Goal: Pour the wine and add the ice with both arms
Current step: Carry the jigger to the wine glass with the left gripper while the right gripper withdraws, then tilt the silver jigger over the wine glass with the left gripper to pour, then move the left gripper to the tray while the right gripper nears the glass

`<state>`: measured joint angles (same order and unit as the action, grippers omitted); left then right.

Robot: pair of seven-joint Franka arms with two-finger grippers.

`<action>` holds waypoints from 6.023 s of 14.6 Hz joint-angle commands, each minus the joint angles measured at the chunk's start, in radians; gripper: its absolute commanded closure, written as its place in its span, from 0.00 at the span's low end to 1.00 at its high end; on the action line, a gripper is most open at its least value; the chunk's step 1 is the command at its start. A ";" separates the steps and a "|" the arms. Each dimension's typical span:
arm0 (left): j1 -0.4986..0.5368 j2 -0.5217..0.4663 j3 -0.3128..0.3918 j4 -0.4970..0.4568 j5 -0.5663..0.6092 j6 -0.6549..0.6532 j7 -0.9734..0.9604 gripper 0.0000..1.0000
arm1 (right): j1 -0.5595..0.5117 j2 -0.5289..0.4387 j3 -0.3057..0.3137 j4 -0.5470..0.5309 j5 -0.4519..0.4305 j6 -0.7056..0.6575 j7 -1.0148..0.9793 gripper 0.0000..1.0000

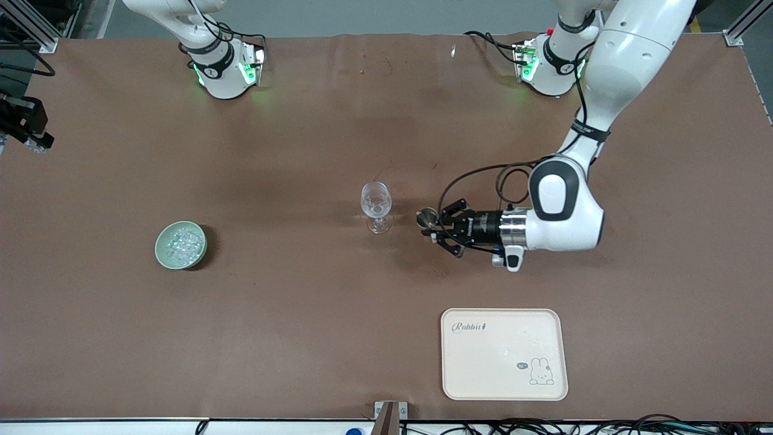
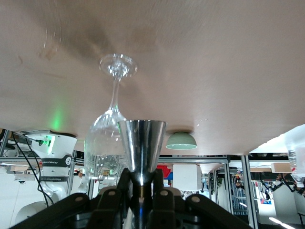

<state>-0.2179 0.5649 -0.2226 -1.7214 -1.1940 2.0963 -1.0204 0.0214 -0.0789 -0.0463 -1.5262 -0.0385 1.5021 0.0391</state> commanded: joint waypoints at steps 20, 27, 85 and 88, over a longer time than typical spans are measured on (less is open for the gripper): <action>-0.161 -0.151 0.008 -0.135 -0.007 0.214 -0.167 0.99 | 0.008 0.011 -0.001 -0.051 0.042 -0.002 0.041 0.96; -0.182 -0.164 0.008 -0.132 0.132 0.248 -0.295 0.99 | 0.009 0.011 -0.001 -0.051 0.042 -0.009 0.041 0.95; 0.172 0.147 -0.011 0.293 0.031 0.065 -0.155 0.99 | 0.325 0.071 0.000 -0.156 0.042 0.203 0.339 0.96; 0.228 0.223 -0.011 0.365 0.021 0.065 -0.155 0.99 | 0.455 0.152 0.000 -0.157 0.042 0.297 0.534 0.96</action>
<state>-0.0182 0.7194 -0.2217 -1.4417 -1.1471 2.1785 -1.1777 0.4024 0.0295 -0.0329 -1.6802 -0.0002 1.7432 0.4707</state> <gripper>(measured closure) 0.789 0.775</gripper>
